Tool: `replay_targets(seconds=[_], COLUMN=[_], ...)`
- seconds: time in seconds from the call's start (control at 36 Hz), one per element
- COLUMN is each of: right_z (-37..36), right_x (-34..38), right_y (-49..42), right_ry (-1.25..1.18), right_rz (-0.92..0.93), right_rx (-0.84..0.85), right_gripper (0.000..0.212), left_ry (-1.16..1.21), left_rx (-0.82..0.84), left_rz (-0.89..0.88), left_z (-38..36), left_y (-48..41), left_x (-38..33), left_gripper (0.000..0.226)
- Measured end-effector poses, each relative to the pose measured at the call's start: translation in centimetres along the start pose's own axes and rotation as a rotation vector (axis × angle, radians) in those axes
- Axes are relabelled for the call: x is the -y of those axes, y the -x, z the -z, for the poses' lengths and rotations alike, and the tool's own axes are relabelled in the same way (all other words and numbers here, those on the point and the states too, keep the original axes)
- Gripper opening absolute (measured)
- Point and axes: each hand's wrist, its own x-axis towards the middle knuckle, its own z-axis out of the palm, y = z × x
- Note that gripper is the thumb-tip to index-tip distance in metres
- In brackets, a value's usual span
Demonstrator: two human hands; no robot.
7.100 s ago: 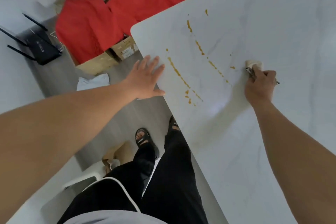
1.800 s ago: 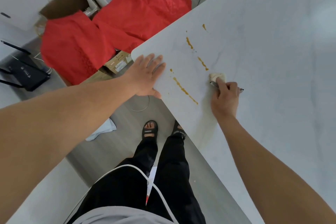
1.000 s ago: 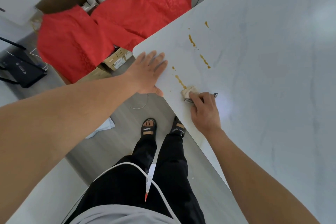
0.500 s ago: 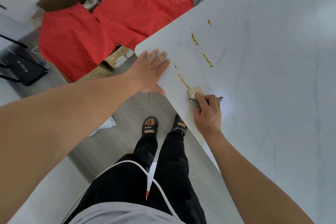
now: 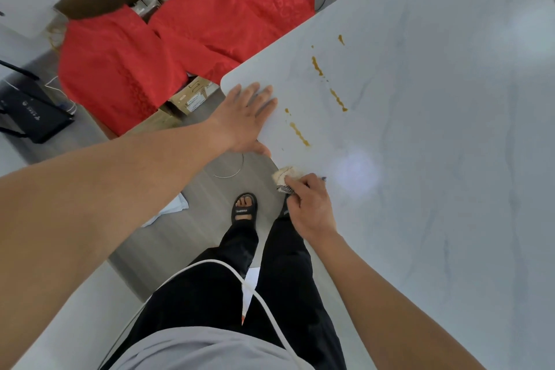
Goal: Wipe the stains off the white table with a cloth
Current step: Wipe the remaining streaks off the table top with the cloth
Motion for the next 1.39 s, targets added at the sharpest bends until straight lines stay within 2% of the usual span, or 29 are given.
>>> replay_targets(seconds=[0.06,0.08,0.19,0.28,0.31,0.36,0.39,0.47,0.53,0.67,0.81,0.89,1.03,1.17,1.39], right_z=[1.0,1.9,5.1,8.0,9.2,11.2,12.2,14.8,16.2,18.5,19.3,19.0,16.8,13.7,10.2], right_x=[1.5,2.1,2.5,1.5,1.0,-0.2,-0.9,-3.3,-4.7,-7.6,-8.5,-8.8,-8.5,-7.3,-5.5], right_y=[-0.3,-0.6,-2.3,-3.9,-4.3,-5.4,-5.9,-8.3,-10.0,-15.7,-20.0,-21.8,-22.7,-21.5,-18.4], right_ry=[-0.136,-0.218,-0.624,-0.798,-0.794,-0.747,-0.723,-0.641,-0.545,-0.296,-0.113,-0.083,-0.019,-0.081,-0.092], right_rz=[-0.139,-0.220,-0.518,-0.627,-0.625,-0.598,-0.596,-0.604,-0.598,-0.490,-0.393,-0.406,-0.424,-0.461,-0.352], right_rx=[0.158,0.163,-0.043,-0.198,-0.226,-0.260,-0.269,-0.302,-0.331,-0.309,-0.330,-0.357,-0.287,-0.368,-0.322], right_gripper=[0.041,0.040,0.027,0.024,0.023,0.038,0.039,0.024,0.027,0.014,0.037,0.042,0.048,0.050,0.049], left_ry=[0.000,-0.011,-0.056,-0.057,-0.049,-0.055,-0.072,-0.112,-0.137,-0.180,-0.120,-0.119,-0.114,-0.115,-0.085], left_rx=[0.009,0.008,0.005,-0.003,0.008,0.043,0.060,0.101,0.118,0.182,0.189,0.182,0.169,0.145,0.121], left_rz=[-0.009,-0.023,-0.090,-0.150,-0.166,-0.196,-0.211,-0.236,-0.238,-0.210,-0.215,-0.225,-0.244,-0.262,-0.275], left_z=[0.3,0.8,2.4,3.8,4.2,4.6,4.8,5.1,5.2,5.8,5.2,4.9,4.4,4.4,4.5], left_y=[-0.1,-0.4,-1.0,-1.8,-2.3,-3.3,-3.7,-4.2,-4.2,-4.6,-4.9,-5.0,-5.2,-5.3,-5.2], left_x=[0.3,0.5,2.4,3.9,4.3,5.0,5.2,5.4,5.3,5.1,5.5,5.7,6.0,6.2,6.5], left_gripper=[0.120,0.120,0.121,0.126,0.129,0.134,0.135,0.134,0.133,0.127,0.126,0.126,0.129,0.129,0.132])
